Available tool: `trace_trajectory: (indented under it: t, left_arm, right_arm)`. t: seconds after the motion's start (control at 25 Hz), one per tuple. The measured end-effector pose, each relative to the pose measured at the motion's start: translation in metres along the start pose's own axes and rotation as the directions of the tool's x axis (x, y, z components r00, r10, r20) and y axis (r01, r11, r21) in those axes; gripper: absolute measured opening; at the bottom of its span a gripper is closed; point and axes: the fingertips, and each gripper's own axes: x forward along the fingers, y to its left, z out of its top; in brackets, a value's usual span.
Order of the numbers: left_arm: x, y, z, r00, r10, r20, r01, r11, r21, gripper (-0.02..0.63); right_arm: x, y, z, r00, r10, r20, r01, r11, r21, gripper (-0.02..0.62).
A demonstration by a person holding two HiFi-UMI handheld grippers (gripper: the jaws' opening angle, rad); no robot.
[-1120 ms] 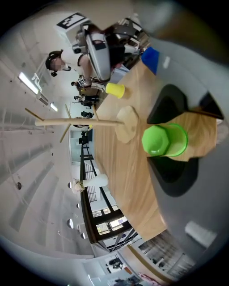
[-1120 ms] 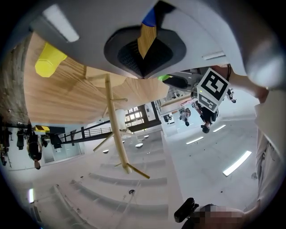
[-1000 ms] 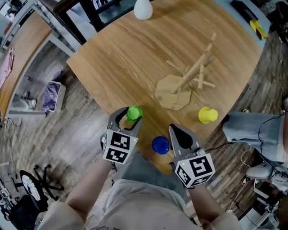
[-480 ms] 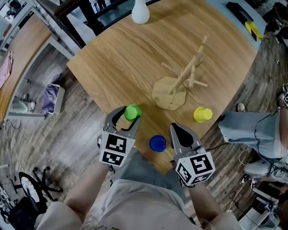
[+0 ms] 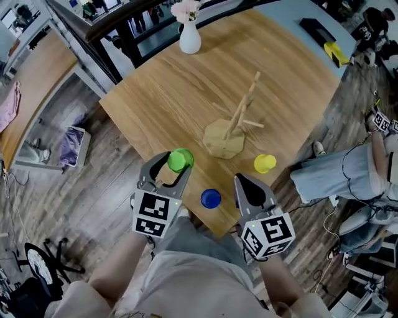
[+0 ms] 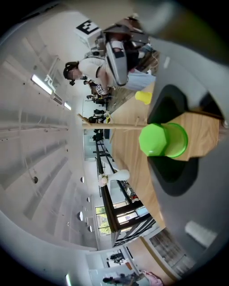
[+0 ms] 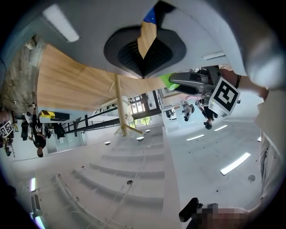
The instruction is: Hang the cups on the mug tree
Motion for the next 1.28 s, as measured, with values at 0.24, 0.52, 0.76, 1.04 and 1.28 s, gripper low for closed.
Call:
trace_trajectory:
  t: [0.24,0.52,0.76,1.04,1.28]
  left_arm:
    - [-0.032,-0.010,0.036,1.000,-0.009,0.023,0.009,1.000,-0.002,0.224]
    - [-0.059,-0.020,0.064,0.999,-0.022,0.046,0.021,1.000,0.005,0.224]
    - [-0.062,-0.030,0.078,0.997,-0.039,0.060,0.037,0.999,0.040,0.224]
    - [-0.053,-0.041,0.079,0.997,-0.059,0.055,0.057,0.998,0.036,0.224]
    - [-0.039,-0.048,0.083,0.994,-0.081,0.072,0.078,0.996,0.044,0.224]
  right_arm:
    - [-0.026,0.010,0.035,1.000,-0.006,0.017,0.006,1.000,-0.020,0.000]
    - [-0.056,0.019,0.062,0.999,-0.027,0.039,0.028,0.999,-0.039,0.000]
    - [-0.067,0.018,0.060,0.998,-0.043,0.040,0.043,0.999,-0.001,0.000]
    - [-0.067,0.007,0.058,0.997,-0.059,0.049,0.058,0.998,0.022,0.000]
    - [-0.062,0.002,0.065,0.997,-0.048,0.063,0.041,0.994,0.101,0.000]
